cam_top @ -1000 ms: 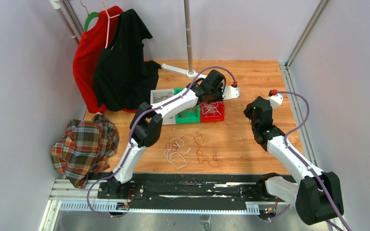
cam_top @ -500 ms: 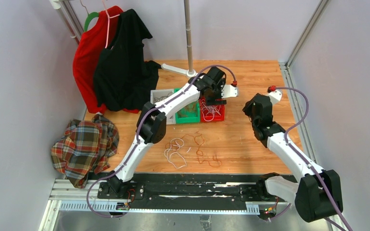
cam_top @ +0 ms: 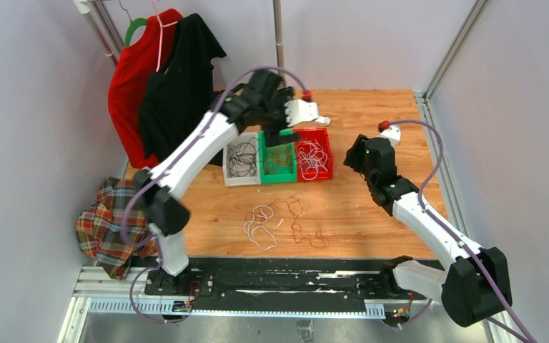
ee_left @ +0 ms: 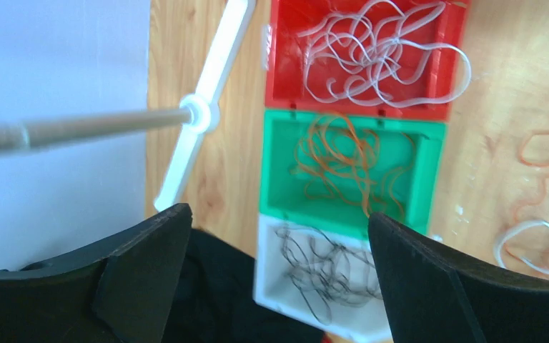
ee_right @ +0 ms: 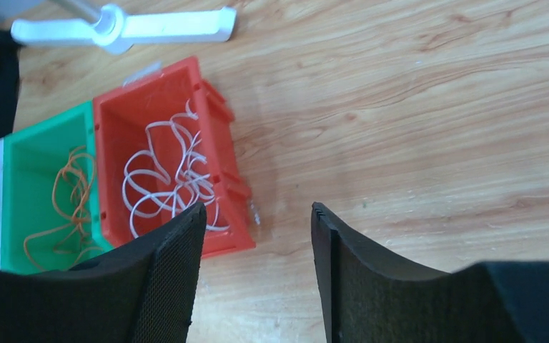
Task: Untangle the cables
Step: Place the cable in the bin, then pick up the cable at the center of the board.
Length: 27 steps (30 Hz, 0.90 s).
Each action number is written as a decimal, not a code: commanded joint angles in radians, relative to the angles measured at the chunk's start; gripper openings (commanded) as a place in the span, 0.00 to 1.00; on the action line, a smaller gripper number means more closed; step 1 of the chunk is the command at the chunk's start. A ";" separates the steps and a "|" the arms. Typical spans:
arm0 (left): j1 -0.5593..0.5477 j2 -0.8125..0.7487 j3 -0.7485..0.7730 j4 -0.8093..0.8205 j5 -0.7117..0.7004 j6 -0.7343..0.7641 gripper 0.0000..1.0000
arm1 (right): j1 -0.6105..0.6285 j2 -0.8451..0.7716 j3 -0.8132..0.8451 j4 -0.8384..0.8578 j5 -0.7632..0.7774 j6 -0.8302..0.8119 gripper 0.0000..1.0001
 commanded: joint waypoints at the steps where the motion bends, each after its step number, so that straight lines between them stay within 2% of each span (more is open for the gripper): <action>1: 0.027 -0.269 -0.351 -0.101 0.097 -0.076 0.98 | 0.081 -0.008 0.013 -0.027 0.005 -0.058 0.56; 6: 0.031 -0.537 -0.762 -0.100 0.258 -0.129 0.99 | 0.209 -0.012 0.000 -0.002 -0.008 -0.092 0.54; 10: 0.031 -0.586 -0.957 -0.069 0.321 -0.173 0.89 | 0.326 -0.028 -0.050 0.053 -0.059 -0.113 0.53; 13: 0.031 -0.586 -1.054 0.040 0.330 -0.249 0.85 | 0.398 -0.013 -0.076 0.074 -0.063 -0.099 0.54; 18: 0.028 -0.577 -1.156 0.221 0.329 -0.367 0.85 | 0.477 0.039 -0.107 0.117 -0.062 -0.064 0.55; 27: 0.015 -0.508 -1.265 0.423 0.267 -0.491 0.85 | 0.510 0.160 -0.128 0.147 -0.041 -0.002 0.54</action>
